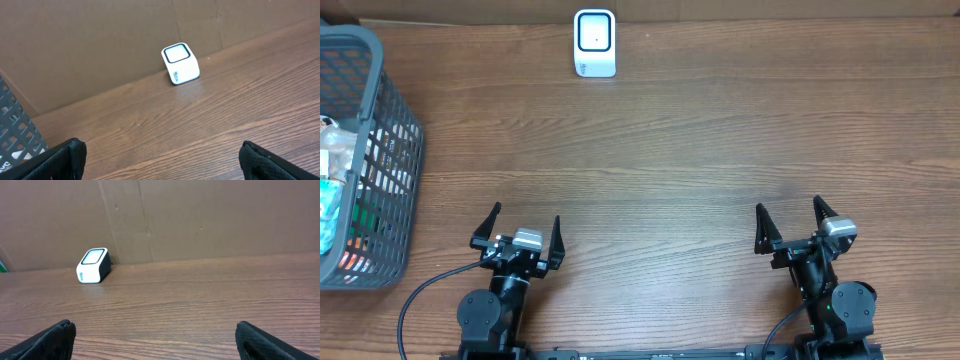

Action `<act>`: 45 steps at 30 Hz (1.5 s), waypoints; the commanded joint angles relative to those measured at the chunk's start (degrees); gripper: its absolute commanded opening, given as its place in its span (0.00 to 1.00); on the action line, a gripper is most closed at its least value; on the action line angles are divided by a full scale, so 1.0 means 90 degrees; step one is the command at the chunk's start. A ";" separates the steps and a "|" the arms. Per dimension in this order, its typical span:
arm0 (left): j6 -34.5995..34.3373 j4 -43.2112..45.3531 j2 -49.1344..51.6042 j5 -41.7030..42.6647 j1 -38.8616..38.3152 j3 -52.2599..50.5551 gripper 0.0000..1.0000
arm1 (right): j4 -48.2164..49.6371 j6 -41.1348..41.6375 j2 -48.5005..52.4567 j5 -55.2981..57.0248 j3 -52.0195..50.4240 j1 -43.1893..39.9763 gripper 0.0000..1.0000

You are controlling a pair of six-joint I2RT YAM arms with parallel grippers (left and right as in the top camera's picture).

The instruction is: Scan the item barcode

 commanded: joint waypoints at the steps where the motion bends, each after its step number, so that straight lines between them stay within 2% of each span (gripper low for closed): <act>1: 0.0119 -0.0022 -0.0075 -0.0075 0.0002 -0.0024 1.00 | 0.0044 0.0019 -0.0075 0.0061 -0.0066 -0.0017 1.00; 39: 0.0138 -0.0022 -0.0075 -0.0138 0.0005 -0.0024 0.99 | 0.0044 0.0022 -0.0075 0.0061 -0.0066 -0.0017 1.00; 45: -0.0406 0.0010 -0.0075 -0.0117 0.0002 -0.0024 0.99 | 0.0044 0.0019 -0.0075 0.0061 -0.0066 -0.0017 1.00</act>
